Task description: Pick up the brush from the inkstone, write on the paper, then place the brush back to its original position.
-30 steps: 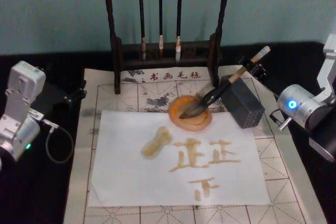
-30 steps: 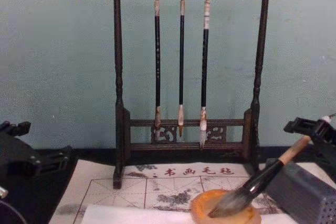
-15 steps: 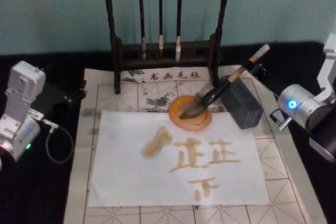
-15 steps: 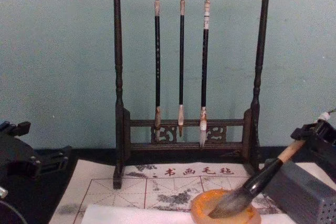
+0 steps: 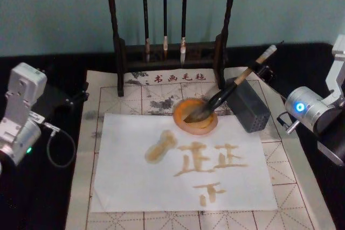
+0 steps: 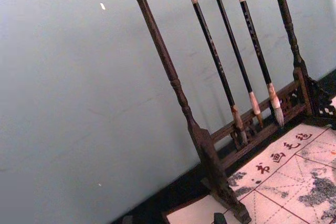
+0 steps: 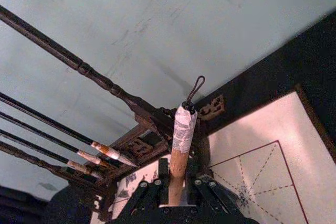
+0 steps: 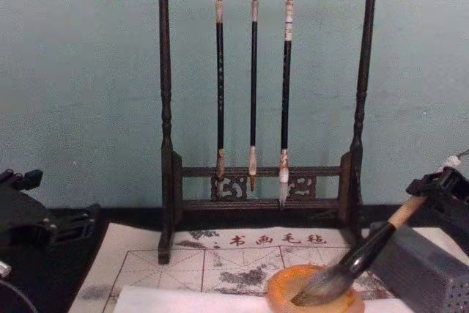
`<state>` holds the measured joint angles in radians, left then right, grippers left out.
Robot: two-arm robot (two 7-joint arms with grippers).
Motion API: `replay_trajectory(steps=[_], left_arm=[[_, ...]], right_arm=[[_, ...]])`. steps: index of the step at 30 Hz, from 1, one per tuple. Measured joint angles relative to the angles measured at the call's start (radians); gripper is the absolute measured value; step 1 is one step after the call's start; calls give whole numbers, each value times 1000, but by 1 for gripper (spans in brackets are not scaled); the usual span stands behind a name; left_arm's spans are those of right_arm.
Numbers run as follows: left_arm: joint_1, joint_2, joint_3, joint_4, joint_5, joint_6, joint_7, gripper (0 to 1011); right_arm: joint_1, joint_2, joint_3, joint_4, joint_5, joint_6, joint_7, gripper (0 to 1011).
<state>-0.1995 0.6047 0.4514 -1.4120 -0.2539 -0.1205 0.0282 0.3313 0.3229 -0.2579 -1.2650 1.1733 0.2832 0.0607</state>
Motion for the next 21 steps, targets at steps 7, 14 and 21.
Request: replay_trajectory(steps=[7, 14, 21], left_arm=[[0, 0, 0, 0, 0, 0, 0, 1001], [0, 0, 0, 0, 0, 0, 0, 1001], [0, 0, 0, 0, 0, 0, 0, 1001]], right_arm=[[0, 7, -9, -3, -2, -7, 4, 199], [-2, 35, -39, -41, -14, -36, 23, 198], [-2, 68, -73, -90, -39, -76, 46, 198]])
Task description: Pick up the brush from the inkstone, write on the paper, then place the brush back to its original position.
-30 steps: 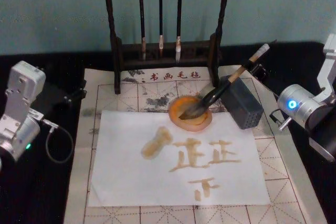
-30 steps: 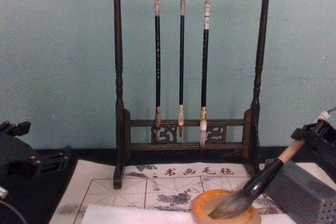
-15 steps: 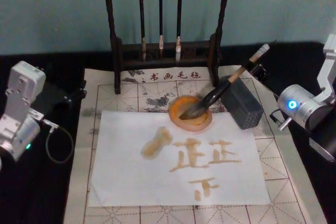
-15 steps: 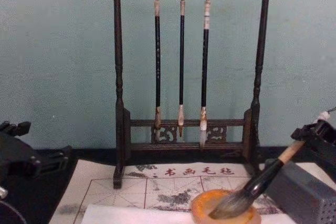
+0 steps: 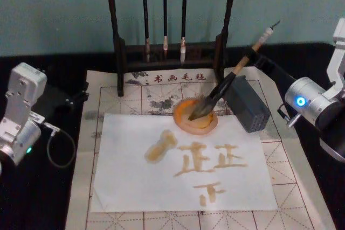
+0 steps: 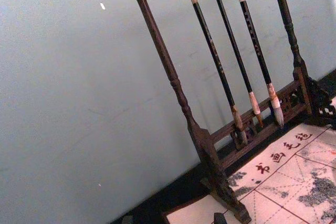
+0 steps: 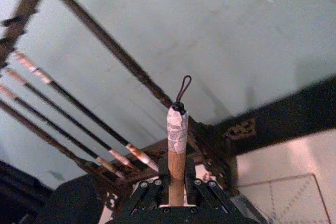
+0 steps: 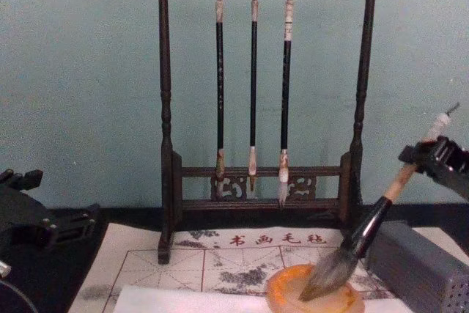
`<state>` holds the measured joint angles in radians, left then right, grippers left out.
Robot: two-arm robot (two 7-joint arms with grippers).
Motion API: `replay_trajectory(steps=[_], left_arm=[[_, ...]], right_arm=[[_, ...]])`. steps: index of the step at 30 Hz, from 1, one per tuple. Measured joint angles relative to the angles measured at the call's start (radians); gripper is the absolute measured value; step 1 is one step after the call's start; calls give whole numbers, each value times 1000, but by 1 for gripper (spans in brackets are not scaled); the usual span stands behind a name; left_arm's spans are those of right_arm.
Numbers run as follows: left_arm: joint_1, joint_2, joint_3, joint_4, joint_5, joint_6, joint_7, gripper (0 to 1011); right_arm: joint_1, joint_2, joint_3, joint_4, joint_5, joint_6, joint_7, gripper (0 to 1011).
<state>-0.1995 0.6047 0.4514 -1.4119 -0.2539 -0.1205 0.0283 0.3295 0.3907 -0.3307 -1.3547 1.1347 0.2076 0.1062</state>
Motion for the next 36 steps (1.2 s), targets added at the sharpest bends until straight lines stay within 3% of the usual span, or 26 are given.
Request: replay_trajectory(steps=[6, 10, 19, 22, 24, 25, 29, 36], left_arm=[[0, 0, 0, 0, 0, 0, 0, 1001], [0, 0, 0, 0, 0, 0, 0, 1001], [0, 0, 0, 0, 0, 0, 0, 1001], [0, 0, 0, 0, 0, 0, 0, 1001], [0, 0, 0, 0, 0, 0, 0, 1001], [0, 0, 0, 0, 0, 0, 0, 1001], [0, 0, 0, 0, 0, 0, 0, 1001], [0, 0, 0, 0, 0, 0, 0, 1001]], right_arm=[[-6, 30, -32, -37, -63, -46, 36, 198], [-14, 53, -51, -69, -135, -91, 79, 198], [-30, 88, -63, -120, -231, -152, 154, 198], [-35, 112, -74, -140, -270, -170, 207, 198], [-35, 116, -76, -143, -275, -172, 217, 198], [-39, 132, -82, -152, -293, -180, 259, 198], [-50, 160, -87, -169, -311, -194, 332, 198], [-69, 200, -86, -196, -322, -209, 450, 198]])
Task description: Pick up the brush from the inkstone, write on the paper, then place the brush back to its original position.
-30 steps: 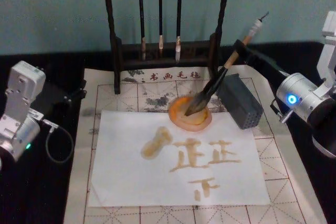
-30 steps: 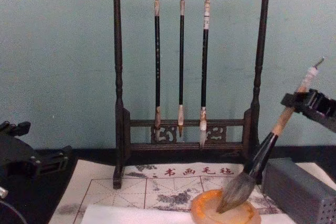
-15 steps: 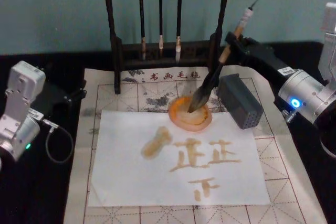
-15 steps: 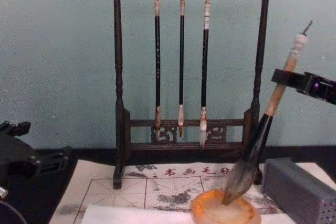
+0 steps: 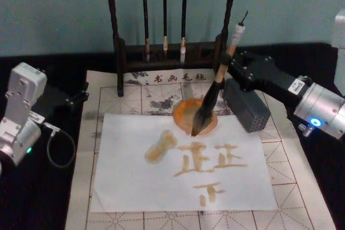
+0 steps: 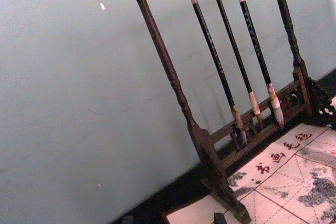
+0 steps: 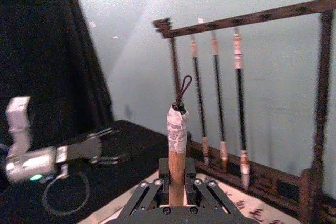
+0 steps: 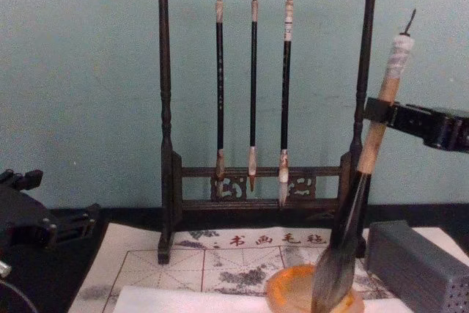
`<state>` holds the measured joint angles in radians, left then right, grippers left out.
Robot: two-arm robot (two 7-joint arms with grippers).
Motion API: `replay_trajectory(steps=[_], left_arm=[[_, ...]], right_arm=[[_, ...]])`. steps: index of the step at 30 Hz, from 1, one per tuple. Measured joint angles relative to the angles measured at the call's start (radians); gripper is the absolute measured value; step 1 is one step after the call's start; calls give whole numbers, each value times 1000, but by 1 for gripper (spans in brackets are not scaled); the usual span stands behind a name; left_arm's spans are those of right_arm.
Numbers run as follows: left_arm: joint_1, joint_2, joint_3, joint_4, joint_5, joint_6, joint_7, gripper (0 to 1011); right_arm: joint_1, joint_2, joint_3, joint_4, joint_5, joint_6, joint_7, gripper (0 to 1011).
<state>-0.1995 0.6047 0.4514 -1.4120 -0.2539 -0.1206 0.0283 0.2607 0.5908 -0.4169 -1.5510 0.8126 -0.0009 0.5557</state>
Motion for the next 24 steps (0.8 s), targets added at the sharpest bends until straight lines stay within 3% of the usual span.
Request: replay_trajectory(steps=[13, 24], left_arm=[[0, 0, 0, 0, 0, 0, 0, 1001], [0, 0, 0, 0, 0, 0, 0, 1001]], right_arm=[[-33, 86, -16, -53, 25, -13, 185, 198], [-42, 124, -50, -57, 29, -13, 246, 198]])
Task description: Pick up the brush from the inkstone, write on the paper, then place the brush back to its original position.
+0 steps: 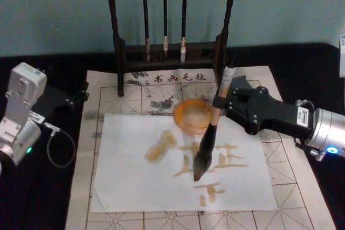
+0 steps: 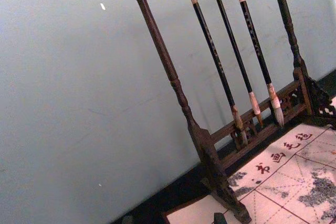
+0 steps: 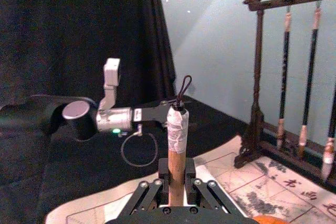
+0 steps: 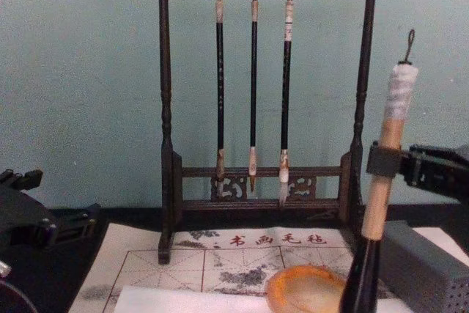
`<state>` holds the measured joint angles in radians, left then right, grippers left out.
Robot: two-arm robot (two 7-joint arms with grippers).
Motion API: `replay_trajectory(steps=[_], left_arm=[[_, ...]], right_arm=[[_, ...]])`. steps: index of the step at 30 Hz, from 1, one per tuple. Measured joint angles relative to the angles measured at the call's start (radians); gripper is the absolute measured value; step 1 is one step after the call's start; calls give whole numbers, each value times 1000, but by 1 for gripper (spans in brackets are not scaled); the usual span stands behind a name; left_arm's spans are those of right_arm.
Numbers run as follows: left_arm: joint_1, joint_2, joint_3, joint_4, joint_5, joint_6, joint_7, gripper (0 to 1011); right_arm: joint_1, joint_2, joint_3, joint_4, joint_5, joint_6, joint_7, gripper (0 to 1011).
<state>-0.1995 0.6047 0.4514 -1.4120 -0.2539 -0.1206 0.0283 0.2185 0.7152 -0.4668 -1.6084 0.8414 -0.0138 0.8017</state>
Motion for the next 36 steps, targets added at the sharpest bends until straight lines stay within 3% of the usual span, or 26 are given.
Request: replay_trajectory(steps=[17, 36], left_arm=[[0, 0, 0, 0, 0, 0, 0, 1001], [0, 0, 0, 0, 0, 0, 0, 1001]], right_arm=[[8, 40, -33, 13, 21, -29, 103, 198], [11, 50, -58, 12, 23, -39, 126, 198]])
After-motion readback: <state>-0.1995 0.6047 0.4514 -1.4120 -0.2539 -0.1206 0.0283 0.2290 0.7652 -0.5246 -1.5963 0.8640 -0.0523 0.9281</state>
